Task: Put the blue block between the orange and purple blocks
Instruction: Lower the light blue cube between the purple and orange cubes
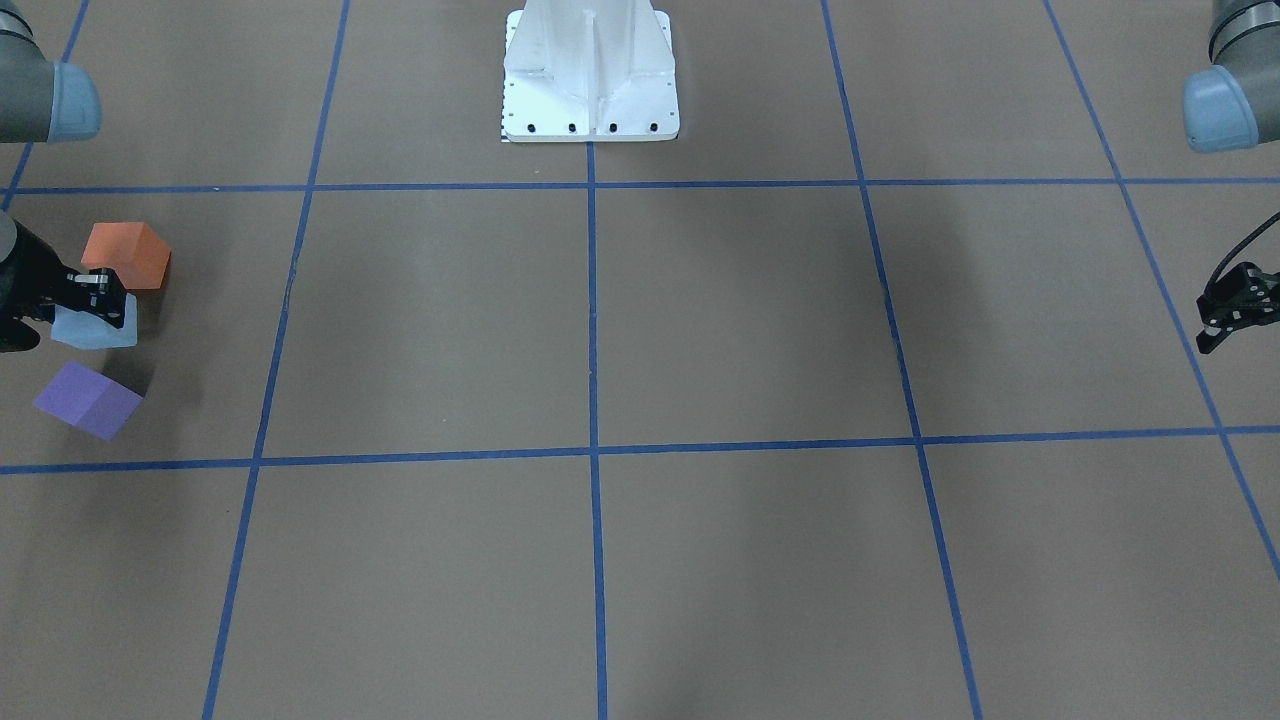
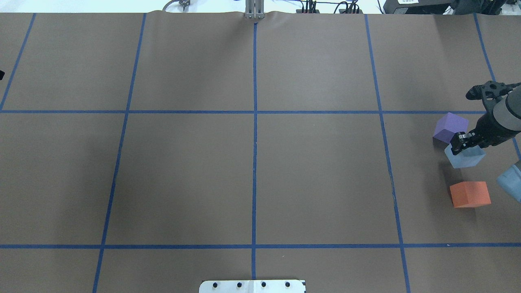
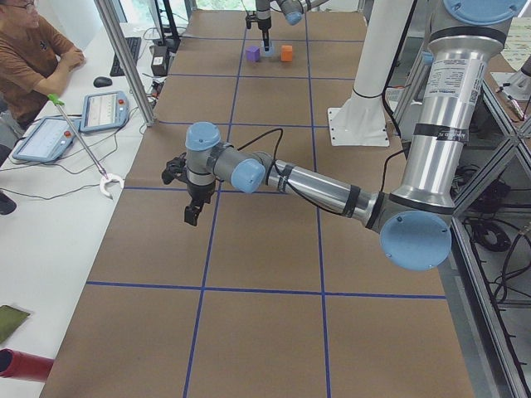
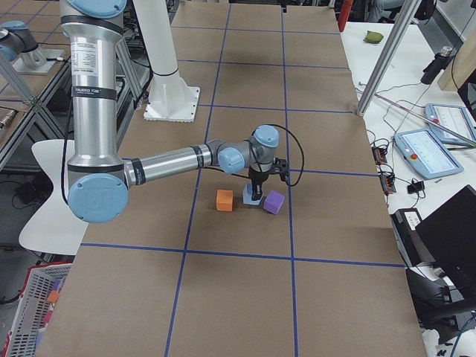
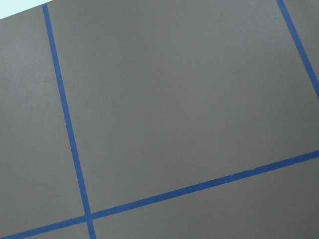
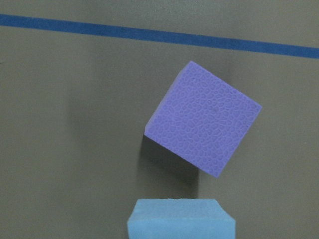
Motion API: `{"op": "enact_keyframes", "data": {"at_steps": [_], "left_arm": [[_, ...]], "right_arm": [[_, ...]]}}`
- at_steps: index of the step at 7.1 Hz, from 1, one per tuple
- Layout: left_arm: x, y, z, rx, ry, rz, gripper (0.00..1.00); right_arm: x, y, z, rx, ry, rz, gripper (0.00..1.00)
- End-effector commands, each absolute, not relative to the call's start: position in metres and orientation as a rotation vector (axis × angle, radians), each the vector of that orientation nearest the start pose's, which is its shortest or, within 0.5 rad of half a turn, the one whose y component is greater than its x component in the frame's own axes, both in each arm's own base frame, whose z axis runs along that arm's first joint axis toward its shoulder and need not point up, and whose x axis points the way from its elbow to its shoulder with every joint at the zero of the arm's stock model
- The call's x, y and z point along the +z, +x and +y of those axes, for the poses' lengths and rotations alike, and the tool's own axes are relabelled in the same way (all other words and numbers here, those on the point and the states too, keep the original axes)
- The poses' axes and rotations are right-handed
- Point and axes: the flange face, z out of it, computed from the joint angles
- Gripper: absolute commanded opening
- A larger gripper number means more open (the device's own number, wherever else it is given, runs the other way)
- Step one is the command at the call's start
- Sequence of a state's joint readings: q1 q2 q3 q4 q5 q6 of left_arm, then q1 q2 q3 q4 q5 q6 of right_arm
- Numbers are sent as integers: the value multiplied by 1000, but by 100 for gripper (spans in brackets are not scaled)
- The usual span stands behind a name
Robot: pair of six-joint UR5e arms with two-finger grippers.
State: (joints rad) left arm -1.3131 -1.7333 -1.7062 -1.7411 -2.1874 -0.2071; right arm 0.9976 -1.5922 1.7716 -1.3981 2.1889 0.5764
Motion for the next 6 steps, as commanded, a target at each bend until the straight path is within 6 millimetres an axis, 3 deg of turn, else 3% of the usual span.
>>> {"op": "enact_keyframes", "data": {"at_steps": [1,3,6], "left_arm": [[494,72,-570,192,302,694,100],[494,72,-569,193,303,693,100],[492,71,-568,193,306,693,100]], "right_arm": [[565,-216,-458,-120,-60,-692,0],[563,-223,-455,-135,-61,-694,0],[575,-227,-459,-139,-76,-679,0]]}}
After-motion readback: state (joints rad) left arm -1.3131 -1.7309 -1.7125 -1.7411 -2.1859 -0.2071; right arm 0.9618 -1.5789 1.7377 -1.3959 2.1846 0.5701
